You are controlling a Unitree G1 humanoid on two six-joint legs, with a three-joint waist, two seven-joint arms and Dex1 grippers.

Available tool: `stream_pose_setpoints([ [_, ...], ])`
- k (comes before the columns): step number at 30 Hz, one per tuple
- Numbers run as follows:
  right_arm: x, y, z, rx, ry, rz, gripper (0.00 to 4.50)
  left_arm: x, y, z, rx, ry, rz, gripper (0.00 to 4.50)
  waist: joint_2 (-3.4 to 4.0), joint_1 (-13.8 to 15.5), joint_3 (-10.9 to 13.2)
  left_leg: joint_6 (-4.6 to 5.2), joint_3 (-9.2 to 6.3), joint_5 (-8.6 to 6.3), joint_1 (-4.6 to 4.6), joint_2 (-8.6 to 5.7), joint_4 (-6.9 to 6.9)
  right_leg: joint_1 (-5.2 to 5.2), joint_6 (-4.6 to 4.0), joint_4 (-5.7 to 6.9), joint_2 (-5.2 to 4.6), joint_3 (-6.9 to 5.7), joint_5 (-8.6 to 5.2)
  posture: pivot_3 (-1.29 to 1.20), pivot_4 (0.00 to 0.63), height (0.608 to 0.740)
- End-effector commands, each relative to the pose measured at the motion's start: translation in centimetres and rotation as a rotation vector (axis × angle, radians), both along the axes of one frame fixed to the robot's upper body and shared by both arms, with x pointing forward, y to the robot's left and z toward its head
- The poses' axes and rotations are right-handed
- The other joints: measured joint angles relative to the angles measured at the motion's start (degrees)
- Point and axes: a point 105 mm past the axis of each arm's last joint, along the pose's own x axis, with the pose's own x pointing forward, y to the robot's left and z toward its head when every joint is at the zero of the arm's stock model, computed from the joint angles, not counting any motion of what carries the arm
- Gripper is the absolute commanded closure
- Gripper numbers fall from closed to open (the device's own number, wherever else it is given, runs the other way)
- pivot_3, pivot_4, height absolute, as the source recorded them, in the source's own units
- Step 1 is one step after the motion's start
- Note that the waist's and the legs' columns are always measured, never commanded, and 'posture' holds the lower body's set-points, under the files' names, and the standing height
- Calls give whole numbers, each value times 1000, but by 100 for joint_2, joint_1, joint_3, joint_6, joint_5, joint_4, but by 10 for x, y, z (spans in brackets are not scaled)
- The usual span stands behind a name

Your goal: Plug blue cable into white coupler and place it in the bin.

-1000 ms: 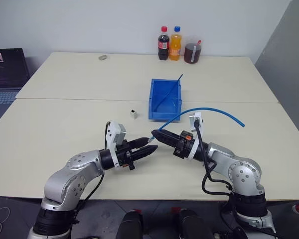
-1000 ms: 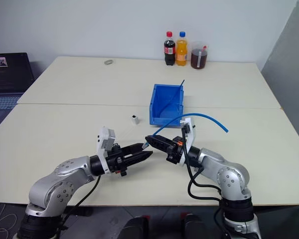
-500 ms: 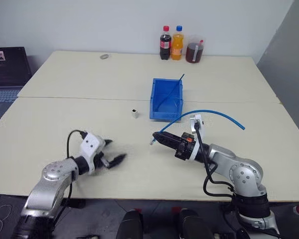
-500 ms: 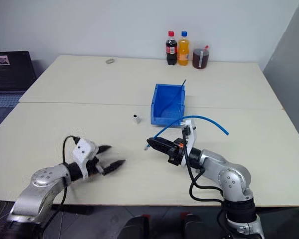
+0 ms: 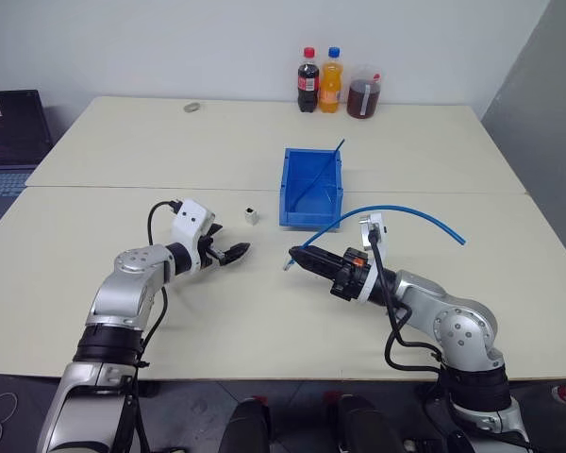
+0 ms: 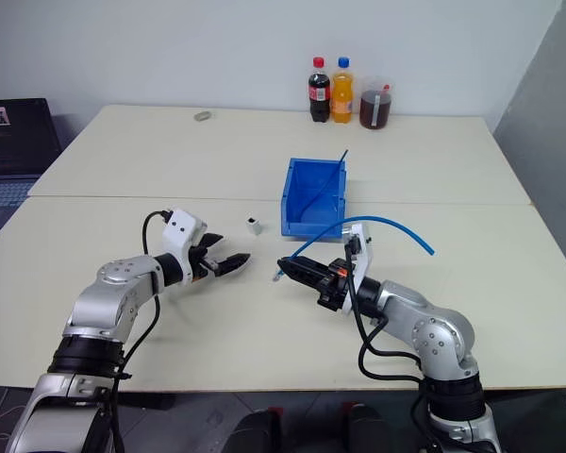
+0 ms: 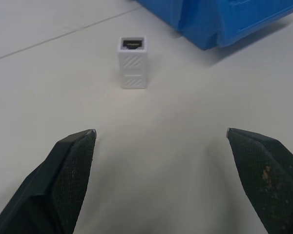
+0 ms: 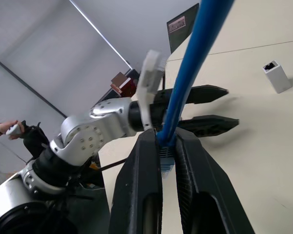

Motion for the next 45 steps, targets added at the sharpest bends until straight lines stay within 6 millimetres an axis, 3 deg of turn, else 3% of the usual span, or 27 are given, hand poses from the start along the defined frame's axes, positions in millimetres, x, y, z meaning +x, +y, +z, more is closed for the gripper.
stream_pose_setpoints([
  [1, -1, 0, 12, 30, -47, -8, 4401, 22, -8, 10, 49, -27, -17, 0, 0, 8, 0, 0, -2, 0, -3, 0, 1, -1, 0, -1, 0, -1, 0, 0, 150, 740],
  [8, -2, 1, 12, 30, -51, -17, 4402, 45, -33, 8, 47, -7, -63, 0, -3, 19, -2, 0, -4, 1, -57, -2, 19, -47, -22, 3, -1, -6, 21, 0, 150, 740],
  [15, -2, 1, 12, 24, -55, -22, 4403, 61, -42, 10, 52, -3, -36, 0, -3, 16, -2, 0, -6, 1, -60, -3, 18, -48, -22, 3, -1, -10, 21, 0, 150, 740],
  [19, -3, 0, 12, 22, -57, -26, 4404, 63, -45, 9, 58, -1, -46, 642, -3, 15, -2, 0, -7, 1, -60, -3, 19, -48, -22, 4, -1, -11, 21, 0, 150, 740],
  [31, -3, -1, 11, 13, -57, -32, 4408, 62, -41, 2, 57, 10, -39, 3271, -4, 15, -2, 0, -7, 1, -60, -3, 20, -48, -22, 7, -1, -11, 21, 0, 150, 740],
  [34, -3, -1, 11, 14, -59, -32, 4408, 59, -41, -1, 53, 16, -51, 3688, -4, 14, -3, 0, -8, 1, -60, -3, 21, -48, -22, 8, -1, -11, 22, 0, 150, 740],
  [39, -7, -1, 14, -27, -109, -24, 4408, 39, -30, 0, 80, 5, -194, 3688, -4, -23, -3, 0, -7, 1, -60, -3, 20, -48, -23, 10, -1, -11, 22, 0, 150, 740],
  [45, -20, -5, 7, -133, -193, 13, 4409, -27, -29, -3, 160, 17, -503, 3688, -2, -122, -3, -2, -6, 1, -54, 2, 18, -53, -37, 37, -4, -6, 14, 0, 150, 740],
])
